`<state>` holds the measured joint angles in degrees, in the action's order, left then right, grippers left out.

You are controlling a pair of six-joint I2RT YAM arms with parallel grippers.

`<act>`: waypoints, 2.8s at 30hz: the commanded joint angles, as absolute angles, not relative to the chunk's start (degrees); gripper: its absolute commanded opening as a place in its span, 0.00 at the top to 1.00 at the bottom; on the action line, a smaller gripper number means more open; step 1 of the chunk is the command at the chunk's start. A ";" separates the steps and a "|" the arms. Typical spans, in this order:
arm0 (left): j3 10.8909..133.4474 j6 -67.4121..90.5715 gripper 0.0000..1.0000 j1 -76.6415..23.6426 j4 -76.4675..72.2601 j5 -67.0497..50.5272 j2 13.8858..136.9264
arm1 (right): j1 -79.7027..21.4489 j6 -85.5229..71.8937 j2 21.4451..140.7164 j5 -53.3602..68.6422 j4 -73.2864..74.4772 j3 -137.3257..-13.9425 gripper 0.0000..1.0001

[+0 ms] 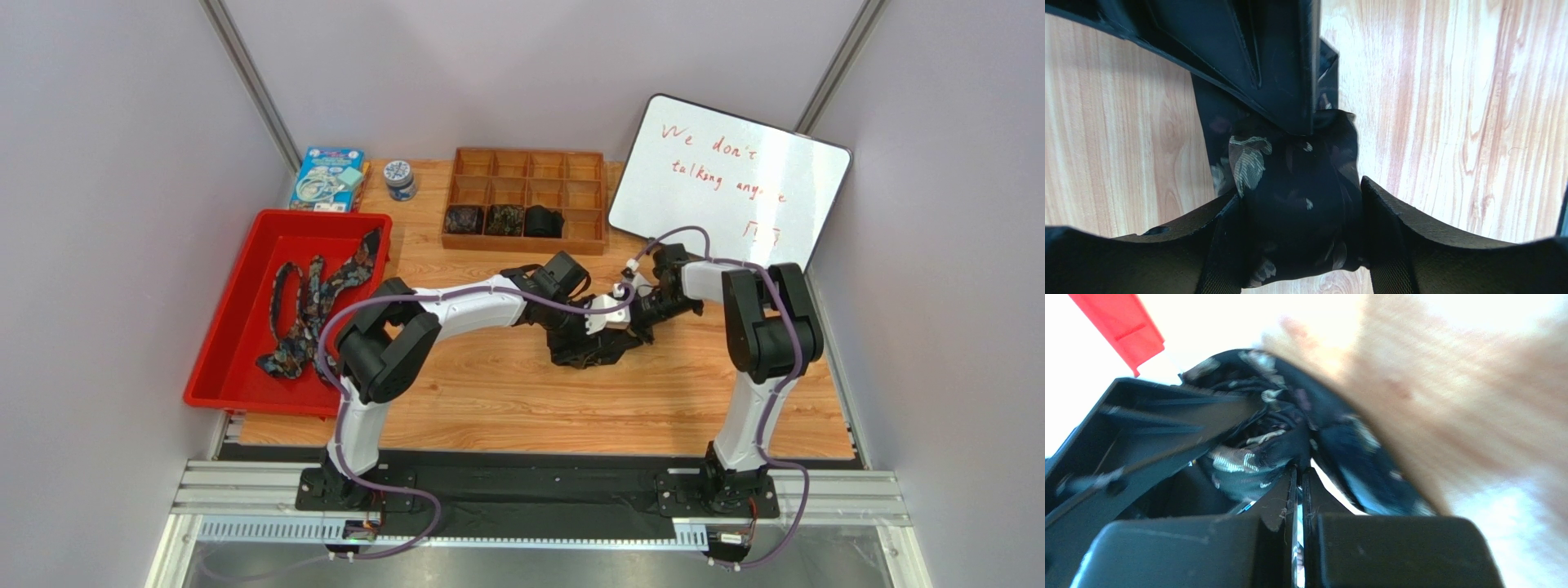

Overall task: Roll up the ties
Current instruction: Roll the tie at the center of the board, then pick up the tie at the center of the board.

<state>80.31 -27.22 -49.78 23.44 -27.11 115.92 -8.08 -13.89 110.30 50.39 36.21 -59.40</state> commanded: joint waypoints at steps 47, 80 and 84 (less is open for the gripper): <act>81.21 -28.30 0.75 -51.15 31.64 -21.88 121.11 | -0.44 -9.40 102.04 49.57 27.02 -54.50 0.00; 82.53 -23.83 0.64 -48.87 31.73 -23.55 121.65 | -6.68 -13.27 99.68 47.73 21.97 -51.06 1.00; 81.83 -21.01 0.43 -47.64 30.06 -25.66 117.61 | -6.50 -15.82 97.91 46.85 24.95 -52.91 1.00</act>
<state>83.74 -24.84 -49.28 26.20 -26.02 118.74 -6.07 -14.52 100.90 50.19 22.44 -52.21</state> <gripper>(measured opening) 0.508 0.029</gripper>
